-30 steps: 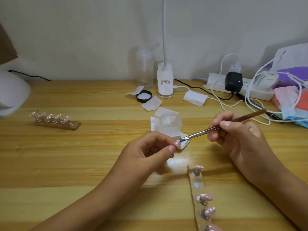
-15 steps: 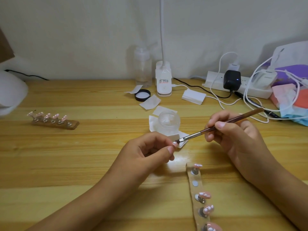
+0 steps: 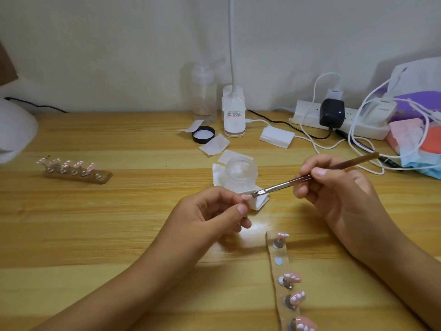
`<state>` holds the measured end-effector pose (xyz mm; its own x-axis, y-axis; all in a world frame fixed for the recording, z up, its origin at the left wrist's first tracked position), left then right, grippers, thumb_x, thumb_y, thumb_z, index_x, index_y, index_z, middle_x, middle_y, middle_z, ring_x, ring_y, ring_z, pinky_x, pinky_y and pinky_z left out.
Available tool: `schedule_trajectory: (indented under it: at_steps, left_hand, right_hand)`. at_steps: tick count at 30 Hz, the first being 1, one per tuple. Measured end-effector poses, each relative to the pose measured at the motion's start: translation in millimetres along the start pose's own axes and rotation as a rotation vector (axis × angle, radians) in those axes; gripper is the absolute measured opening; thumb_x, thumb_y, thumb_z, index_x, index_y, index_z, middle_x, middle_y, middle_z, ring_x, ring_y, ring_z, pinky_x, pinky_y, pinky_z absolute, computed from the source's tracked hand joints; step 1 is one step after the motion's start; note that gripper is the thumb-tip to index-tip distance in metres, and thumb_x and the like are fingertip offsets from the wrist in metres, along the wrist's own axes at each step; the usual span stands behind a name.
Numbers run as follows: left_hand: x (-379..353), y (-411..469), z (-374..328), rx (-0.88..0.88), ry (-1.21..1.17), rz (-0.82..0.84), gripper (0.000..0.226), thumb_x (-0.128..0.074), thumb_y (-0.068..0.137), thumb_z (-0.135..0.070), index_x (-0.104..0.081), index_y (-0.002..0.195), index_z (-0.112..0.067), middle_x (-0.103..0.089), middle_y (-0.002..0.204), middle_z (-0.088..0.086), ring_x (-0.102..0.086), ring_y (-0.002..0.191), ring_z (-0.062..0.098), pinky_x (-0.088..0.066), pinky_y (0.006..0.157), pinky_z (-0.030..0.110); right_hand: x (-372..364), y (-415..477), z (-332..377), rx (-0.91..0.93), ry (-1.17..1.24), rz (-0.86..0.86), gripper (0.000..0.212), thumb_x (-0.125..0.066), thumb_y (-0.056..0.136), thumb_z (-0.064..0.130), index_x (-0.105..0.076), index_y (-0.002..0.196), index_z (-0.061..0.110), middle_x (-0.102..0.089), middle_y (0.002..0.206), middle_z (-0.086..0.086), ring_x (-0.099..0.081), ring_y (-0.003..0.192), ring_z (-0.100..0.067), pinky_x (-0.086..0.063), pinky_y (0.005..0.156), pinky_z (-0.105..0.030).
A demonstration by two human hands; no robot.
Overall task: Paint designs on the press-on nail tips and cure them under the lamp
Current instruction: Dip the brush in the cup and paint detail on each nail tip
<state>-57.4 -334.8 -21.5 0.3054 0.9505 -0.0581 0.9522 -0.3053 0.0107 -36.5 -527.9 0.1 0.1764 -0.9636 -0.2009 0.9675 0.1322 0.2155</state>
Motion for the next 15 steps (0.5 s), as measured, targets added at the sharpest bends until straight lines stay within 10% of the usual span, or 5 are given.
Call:
schedule_trajectory:
  at_steps: [15]
  left_hand:
    - [-0.7, -0.3, -0.1, -0.008, 0.104, 0.008, 0.007, -0.073, 0.076, -0.036, -0.071, 0.081, -0.031, -0.072, 0.075, -0.006, -0.061, 0.072, 0.004, -0.048, 0.067, 0.015]
  right_hand:
    - [4.7, 1.8, -2.4, -0.006, -0.017, -0.069, 0.029, -0.049, 0.089, 0.021, -0.072, 0.073, 0.028, -0.063, 0.066, 0.003, -0.063, 0.064, -0.011, -0.052, 0.065, -0.019]
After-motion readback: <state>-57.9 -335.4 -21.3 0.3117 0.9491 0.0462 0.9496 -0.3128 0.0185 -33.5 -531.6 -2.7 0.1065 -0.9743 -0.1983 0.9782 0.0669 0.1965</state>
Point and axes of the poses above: each hand's wrist, its own y-axis towards the middle knuckle, its own x-axis out of the back of the hand, z = x × y, the point moved 7 cm from there along y, towards the middle knuckle
